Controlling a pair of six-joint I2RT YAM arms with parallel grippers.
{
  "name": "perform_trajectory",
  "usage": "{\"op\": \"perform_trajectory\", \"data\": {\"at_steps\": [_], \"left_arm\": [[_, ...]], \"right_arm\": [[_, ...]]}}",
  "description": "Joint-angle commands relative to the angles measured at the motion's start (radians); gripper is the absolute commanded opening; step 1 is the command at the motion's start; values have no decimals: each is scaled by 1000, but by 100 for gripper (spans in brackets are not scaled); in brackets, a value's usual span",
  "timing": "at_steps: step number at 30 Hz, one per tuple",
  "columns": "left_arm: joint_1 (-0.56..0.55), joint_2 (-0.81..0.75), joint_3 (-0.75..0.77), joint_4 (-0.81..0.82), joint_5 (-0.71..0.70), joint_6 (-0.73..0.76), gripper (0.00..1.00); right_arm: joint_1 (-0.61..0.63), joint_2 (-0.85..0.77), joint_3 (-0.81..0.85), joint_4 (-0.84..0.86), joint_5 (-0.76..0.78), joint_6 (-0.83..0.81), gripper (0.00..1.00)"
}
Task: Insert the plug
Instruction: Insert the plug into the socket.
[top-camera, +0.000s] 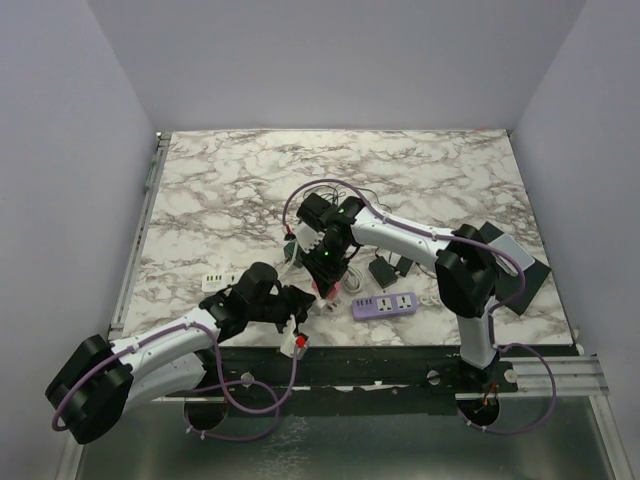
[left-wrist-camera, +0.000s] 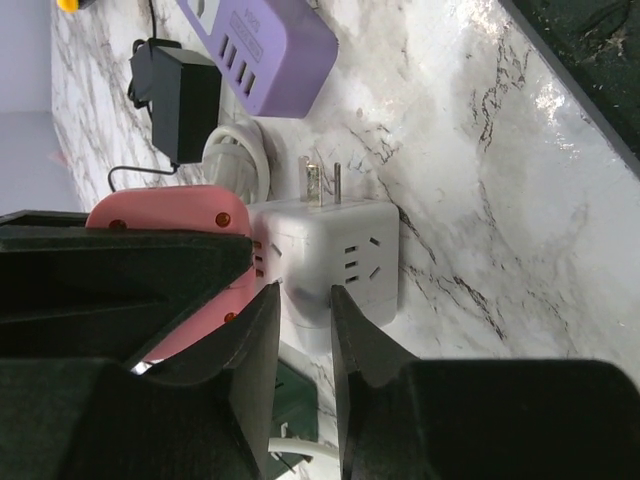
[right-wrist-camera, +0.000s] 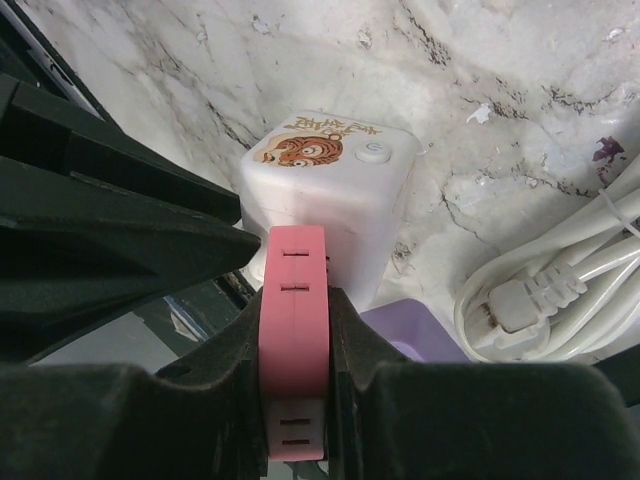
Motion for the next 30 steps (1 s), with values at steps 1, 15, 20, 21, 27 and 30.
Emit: {"op": "perform_trajectory", "data": {"at_steps": [1, 15, 20, 21, 27, 30], "left_arm": [[-15, 84, 52, 0, 25, 41, 29], [-21, 133, 93, -162, 15, 96, 16], [-19, 131, 93, -186, 12, 102, 15], [-20, 131, 92, -188, 13, 102, 15], [-21, 128, 88, -188, 22, 105, 14], [-20, 122, 85, -189, 26, 104, 14]], "right_arm": [[-10, -3, -12, -4, -74, -43, 1], [-58, 16, 46, -15, -116, -75, 7], [-67, 31, 68, -28, -98, -80, 17], [-68, 30, 69, -29, -93, -80, 18], [-70, 38, 59, -40, -71, -83, 17], [-70, 53, 55, -45, -44, -86, 14]]}}
